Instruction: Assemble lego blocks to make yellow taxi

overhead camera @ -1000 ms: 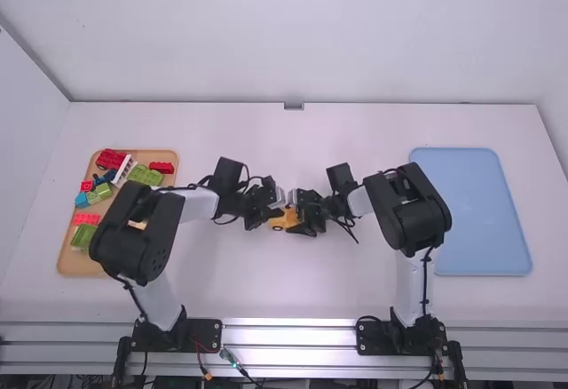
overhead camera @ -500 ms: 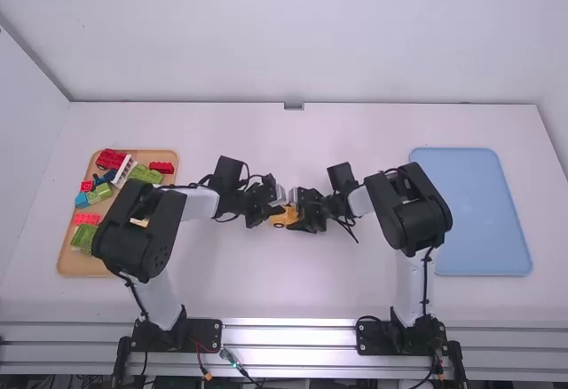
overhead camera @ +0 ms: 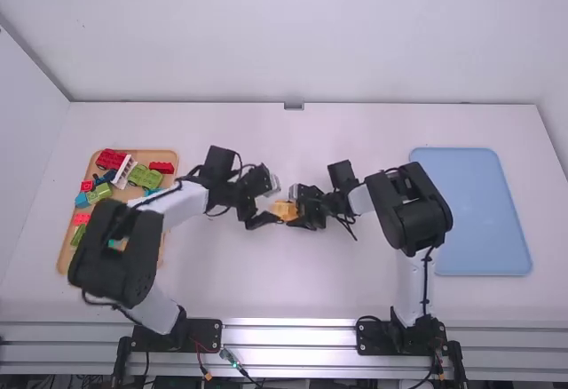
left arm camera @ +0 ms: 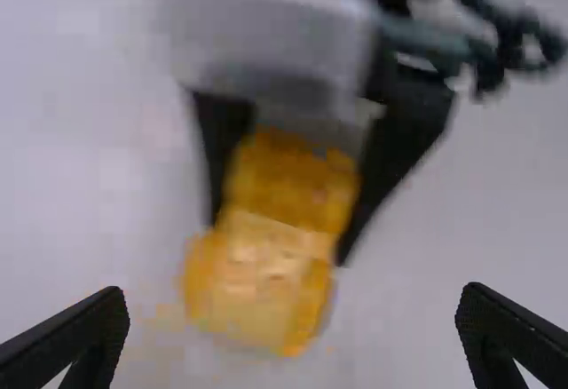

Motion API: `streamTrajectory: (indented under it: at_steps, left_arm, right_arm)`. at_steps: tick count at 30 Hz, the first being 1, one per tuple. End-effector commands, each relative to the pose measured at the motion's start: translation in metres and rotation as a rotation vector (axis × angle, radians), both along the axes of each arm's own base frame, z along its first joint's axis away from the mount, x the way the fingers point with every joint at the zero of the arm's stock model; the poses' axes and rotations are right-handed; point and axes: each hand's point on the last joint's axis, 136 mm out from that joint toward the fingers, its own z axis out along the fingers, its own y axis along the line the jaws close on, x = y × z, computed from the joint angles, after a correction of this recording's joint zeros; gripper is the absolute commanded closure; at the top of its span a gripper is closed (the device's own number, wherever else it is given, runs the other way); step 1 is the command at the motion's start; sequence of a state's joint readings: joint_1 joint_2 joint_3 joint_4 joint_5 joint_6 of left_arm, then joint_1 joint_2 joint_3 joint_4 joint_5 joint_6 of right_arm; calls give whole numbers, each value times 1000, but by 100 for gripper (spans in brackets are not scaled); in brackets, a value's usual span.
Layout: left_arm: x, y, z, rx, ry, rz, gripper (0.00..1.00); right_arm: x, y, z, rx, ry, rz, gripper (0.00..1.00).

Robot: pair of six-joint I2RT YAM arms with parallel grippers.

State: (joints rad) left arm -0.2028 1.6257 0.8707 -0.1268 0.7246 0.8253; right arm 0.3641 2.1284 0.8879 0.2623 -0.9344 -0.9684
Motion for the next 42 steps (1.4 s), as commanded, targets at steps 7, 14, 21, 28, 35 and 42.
streamTrajectory:
  at_steps: [7, 14, 21, 28, 35, 42]
  left_arm:
    - [27, 69, 129, -90, -179, 307, 1]
    - [48, 156, 104, -70, 43, 865, 1]
    - [30, 231, 59, 90, 267, 1286, 1]
    - [-3, 290, 19, 231, 534, 1472, 1]
    - [-3, 316, -5, 37, 728, 1711, 1]
    - [-26, 308, -29, -339, 1068, 2237, 1]
  right_arm:
    - [-9, -5, -11, -11, 50, -4, 45]
    - [20, -14, -4, -146, 128, -202, 1]
    - [25, -50, 34, -456, 97, -258, 1]
    - [33, -67, 78, -551, 20, -295, 1]
    - [46, -66, 93, -526, -51, -324, 1]
    - [51, -63, 96, -511, -77, -330, 1]
